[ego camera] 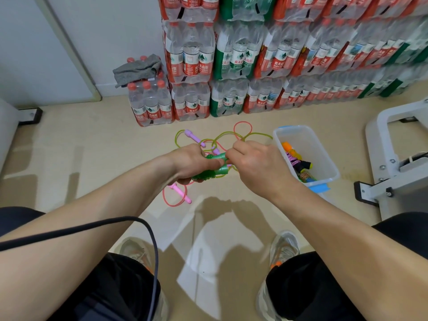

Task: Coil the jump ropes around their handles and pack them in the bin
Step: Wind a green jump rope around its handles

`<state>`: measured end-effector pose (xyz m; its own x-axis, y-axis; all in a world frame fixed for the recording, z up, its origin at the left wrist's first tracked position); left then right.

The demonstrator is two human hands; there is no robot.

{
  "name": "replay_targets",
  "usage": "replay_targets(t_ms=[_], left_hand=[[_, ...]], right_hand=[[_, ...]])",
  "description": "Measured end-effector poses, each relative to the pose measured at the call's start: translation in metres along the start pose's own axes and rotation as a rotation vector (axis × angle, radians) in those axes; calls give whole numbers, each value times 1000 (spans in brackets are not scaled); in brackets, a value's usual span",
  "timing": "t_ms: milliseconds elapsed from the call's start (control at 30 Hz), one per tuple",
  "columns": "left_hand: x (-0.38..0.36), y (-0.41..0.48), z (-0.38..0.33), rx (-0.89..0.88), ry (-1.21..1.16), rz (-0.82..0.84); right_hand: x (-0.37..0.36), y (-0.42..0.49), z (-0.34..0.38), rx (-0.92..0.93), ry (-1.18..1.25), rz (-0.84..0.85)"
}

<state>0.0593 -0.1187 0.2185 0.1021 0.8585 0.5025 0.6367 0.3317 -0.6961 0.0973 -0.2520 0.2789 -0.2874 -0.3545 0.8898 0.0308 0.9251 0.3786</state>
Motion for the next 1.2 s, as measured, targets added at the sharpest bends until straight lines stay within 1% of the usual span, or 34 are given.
replay_targets(t_ms=[67, 133, 200, 233, 267, 333, 400, 467, 500, 567, 633, 700, 800, 900, 967, 1100, 1200], left_hand=[[-2, 2, 3, 21, 8, -11], [-6, 4, 5, 32, 13, -36], [-9, 4, 5, 22, 24, -75], [-11, 4, 4, 13, 34, -96], [-12, 3, 3, 5, 39, -112], [-12, 4, 3, -1, 36, -140], [-11, 7, 3, -14, 36, -180], [-11, 9, 3, -37, 50, -224], [-12, 10, 2, -50, 61, -241], [-13, 10, 1, -67, 75, -246], [-13, 11, -1, -87, 84, -227], [-13, 10, -2, -112, 72, -222], [-12, 4, -5, -180, 44, -262], [-7, 0, -10, -246, -32, -242], [-4, -1, -11, -260, -19, -239], [-9, -6, -11, -272, 67, -330], [-10, -12, -16, -298, 114, -425]], right_hand=[[-5, 1, 1, -9, 64, 48], [-14, 2, 1, -83, 131, 128], [-24, 0, -3, -232, 230, 252], [-27, -2, -5, -329, 313, 287], [-30, -5, -8, -434, 400, 268], [-34, -13, -13, -678, 622, 172], [-46, -26, -18, -970, 949, -5], [-60, -38, -12, -1221, 1264, -140], [-65, -41, -9, -1304, 1362, -184], [-71, -46, -4, -1411, 1474, -249], [-75, -48, -1, -1470, 1544, -289], [-77, -49, 0, -1485, 1576, -295], [-77, -46, -7, -1435, 1562, -277], [-75, -43, -12, -1396, 1537, -261], [-74, -42, -9, -1399, 1534, -261], [-73, -42, -6, -1442, 1536, -290], [-72, -40, -2, -1520, 1624, -380]])
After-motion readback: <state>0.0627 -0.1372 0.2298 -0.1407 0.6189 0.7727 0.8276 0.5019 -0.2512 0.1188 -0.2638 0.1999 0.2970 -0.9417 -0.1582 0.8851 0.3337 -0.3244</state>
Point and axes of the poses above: each hand's wrist, its own y-axis towards the middle knuckle, its own x-axis out of the back of the hand, z = x × y, the point moved 7 cm from there along y, towards the middle knuckle, and after that the axes turned 14 degrees about x, right-handed, at the moved point
